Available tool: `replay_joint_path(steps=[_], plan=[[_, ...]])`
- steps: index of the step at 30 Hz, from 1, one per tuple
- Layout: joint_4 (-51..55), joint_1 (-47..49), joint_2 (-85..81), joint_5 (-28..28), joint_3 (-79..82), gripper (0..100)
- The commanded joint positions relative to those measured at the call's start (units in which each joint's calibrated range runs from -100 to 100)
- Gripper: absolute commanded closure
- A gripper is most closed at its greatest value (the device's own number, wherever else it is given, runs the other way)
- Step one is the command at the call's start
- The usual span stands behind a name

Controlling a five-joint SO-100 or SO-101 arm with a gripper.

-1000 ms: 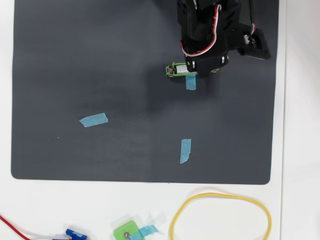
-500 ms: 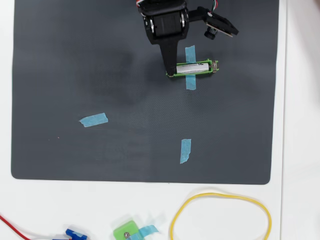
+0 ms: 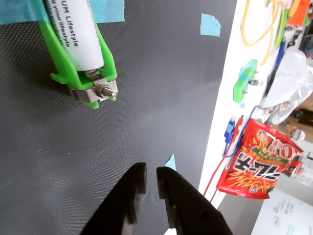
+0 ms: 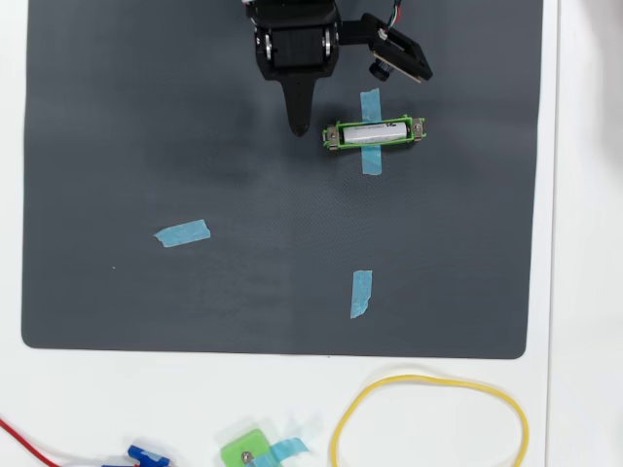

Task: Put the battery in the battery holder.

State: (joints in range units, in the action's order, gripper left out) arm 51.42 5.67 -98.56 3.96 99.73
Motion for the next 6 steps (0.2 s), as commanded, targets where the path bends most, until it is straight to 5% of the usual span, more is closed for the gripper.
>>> replay_joint_path(steps=[1,6], plan=[[0.33,-0.64,-0.59,0.31,0.27,100],[0.15,-0.84,-0.59,0.31,0.27,100]])
